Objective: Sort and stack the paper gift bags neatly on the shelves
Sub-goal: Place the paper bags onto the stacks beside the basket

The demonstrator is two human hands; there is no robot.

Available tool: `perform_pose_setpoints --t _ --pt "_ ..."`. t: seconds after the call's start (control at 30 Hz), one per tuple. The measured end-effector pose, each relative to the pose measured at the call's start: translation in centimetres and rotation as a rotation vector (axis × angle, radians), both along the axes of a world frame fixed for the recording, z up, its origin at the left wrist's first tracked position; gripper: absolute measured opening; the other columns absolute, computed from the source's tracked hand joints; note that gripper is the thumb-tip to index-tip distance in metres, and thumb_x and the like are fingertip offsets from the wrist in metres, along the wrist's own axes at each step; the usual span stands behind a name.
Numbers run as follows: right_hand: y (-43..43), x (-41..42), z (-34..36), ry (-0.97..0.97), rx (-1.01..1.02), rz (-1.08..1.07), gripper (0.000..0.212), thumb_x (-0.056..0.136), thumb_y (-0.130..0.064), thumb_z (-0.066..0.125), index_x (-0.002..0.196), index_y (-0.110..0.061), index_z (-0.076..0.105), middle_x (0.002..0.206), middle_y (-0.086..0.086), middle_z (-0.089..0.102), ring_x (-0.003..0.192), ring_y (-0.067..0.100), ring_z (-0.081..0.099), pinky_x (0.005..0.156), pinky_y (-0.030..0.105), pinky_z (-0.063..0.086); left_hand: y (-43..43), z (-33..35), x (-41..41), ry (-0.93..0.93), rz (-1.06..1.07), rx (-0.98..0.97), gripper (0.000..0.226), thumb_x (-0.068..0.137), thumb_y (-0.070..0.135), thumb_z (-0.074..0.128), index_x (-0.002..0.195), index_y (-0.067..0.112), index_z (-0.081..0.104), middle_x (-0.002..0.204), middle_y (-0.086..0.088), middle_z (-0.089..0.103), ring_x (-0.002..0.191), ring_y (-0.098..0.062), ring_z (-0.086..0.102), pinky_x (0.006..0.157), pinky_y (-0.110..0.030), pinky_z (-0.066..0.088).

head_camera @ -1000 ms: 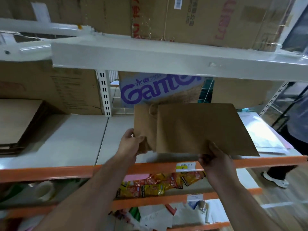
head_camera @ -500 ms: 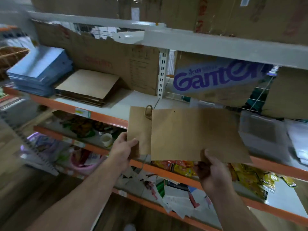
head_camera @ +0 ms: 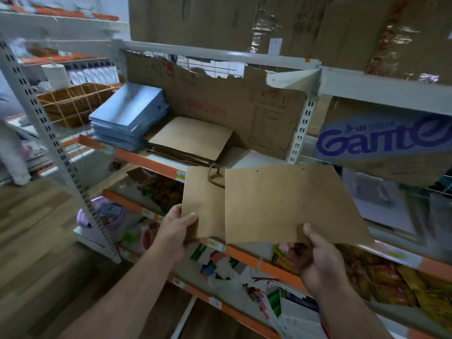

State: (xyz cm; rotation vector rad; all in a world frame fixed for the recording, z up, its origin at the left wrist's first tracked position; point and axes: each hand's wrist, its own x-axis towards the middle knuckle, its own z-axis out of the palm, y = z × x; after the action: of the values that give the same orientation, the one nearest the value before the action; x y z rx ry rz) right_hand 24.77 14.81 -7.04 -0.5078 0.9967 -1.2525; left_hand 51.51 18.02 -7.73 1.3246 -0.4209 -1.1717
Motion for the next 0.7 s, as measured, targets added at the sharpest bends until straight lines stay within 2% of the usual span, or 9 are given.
perform_pose_setpoints --t 0.1,0.13,0.23,0.3,0.37,0.47,0.53,0.6,0.7 --pt "-0.4 5.8 0.2 -0.013 -0.009 0.007 0.027 0.102 -0.018 0.053 0.128 -0.015 0.059 0.090 0.002 0.068 0.066 0.019 0.057 0.064 0.033 0.049 -0.4 0.2 5.8 -0.008 -0.029 0.005 0.019 0.102 0.008 0.052 0.118 0.018 0.056 0.112 -0.016 0.064 0.093 -0.032 0.064 0.087 -0.055 0.055" --pt "-0.6 7.6 0.3 -0.007 -0.011 0.009 0.022 0.102 -0.017 0.053 0.122 -0.019 0.061 0.089 0.000 0.071 0.067 0.019 0.058 0.063 0.034 0.048 -0.6 0.3 7.6 -0.014 -0.032 0.012 0.022 0.102 0.009 0.053 0.122 0.018 0.056 0.113 -0.016 0.064 0.093 -0.032 0.064 0.088 -0.056 0.055" --pt "-1.1 12.3 0.7 -0.024 -0.012 0.028 0.016 0.102 -0.017 0.052 0.113 -0.021 0.063 0.087 -0.002 0.073 0.064 0.016 0.060 0.055 0.030 0.051 -1.3 0.5 12.5 -0.006 -0.008 0.012 0.023 0.101 0.008 0.054 0.122 0.017 0.056 0.111 -0.014 0.066 0.093 -0.030 0.067 0.061 -0.042 0.060" --pt "-1.6 14.6 1.1 -0.021 -0.009 0.044 0.014 0.102 -0.017 0.052 0.108 -0.020 0.064 0.081 -0.002 0.074 0.063 0.016 0.059 0.057 0.030 0.049 -2.1 0.6 15.1 0.006 0.001 0.015 0.024 0.100 0.007 0.055 0.122 0.016 0.057 0.111 -0.014 0.068 0.094 -0.031 0.069 0.058 -0.037 0.059" --pt "-2.6 16.3 1.7 -0.017 -0.017 0.046 0.014 0.102 -0.016 0.052 0.104 -0.021 0.064 0.076 -0.003 0.075 0.064 0.016 0.060 0.057 0.030 0.048 -3.1 0.8 17.2 0.005 -0.012 0.009 0.025 0.099 0.007 0.055 0.122 0.017 0.057 0.113 -0.015 0.068 0.098 -0.034 0.068 0.068 -0.044 0.060" --pt "-4.8 18.2 1.9 -0.051 -0.050 0.049 0.015 0.101 -0.014 0.053 0.106 -0.021 0.066 0.087 0.001 0.076 0.068 0.017 0.064 0.050 0.025 0.052 -5.4 1.2 19.8 0.004 -0.043 0.021 0.024 0.099 0.010 0.056 0.122 0.018 0.056 0.115 -0.015 0.066 0.106 -0.039 0.066 0.088 -0.056 0.057" --pt "-6.6 19.2 1.6 -0.072 -0.040 0.051 0.017 0.100 -0.015 0.054 0.113 -0.019 0.065 0.094 0.005 0.074 0.071 0.019 0.064 0.051 0.025 0.054 -7.2 1.5 21.2 0.000 -0.052 0.034 0.024 0.100 0.012 0.056 0.123 0.019 0.056 0.115 -0.015 0.066 0.104 -0.039 0.066 0.084 -0.054 0.059" --pt "-8.8 20.2 1.4 -0.080 -0.025 0.078 0.018 0.100 -0.017 0.054 0.115 -0.015 0.063 0.090 0.008 0.069 0.063 0.017 0.060 0.047 0.023 0.051 -9.4 1.5 22.3 -0.003 -0.049 0.039 0.024 0.100 0.012 0.056 0.123 0.019 0.056 0.116 -0.016 0.066 0.104 -0.038 0.066 0.081 -0.053 0.060" --pt "-12.6 21.6 1.3 -0.096 0.006 0.087 0.014 0.100 -0.017 0.054 0.111 -0.015 0.063 0.085 0.006 0.068 0.060 0.015 0.055 0.044 0.021 0.049 -13.0 1.4 23.6 -0.003 -0.034 0.026 0.026 0.099 0.009 0.056 0.123 0.018 0.057 0.118 -0.017 0.065 0.106 -0.038 0.065 0.095 -0.060 0.052"
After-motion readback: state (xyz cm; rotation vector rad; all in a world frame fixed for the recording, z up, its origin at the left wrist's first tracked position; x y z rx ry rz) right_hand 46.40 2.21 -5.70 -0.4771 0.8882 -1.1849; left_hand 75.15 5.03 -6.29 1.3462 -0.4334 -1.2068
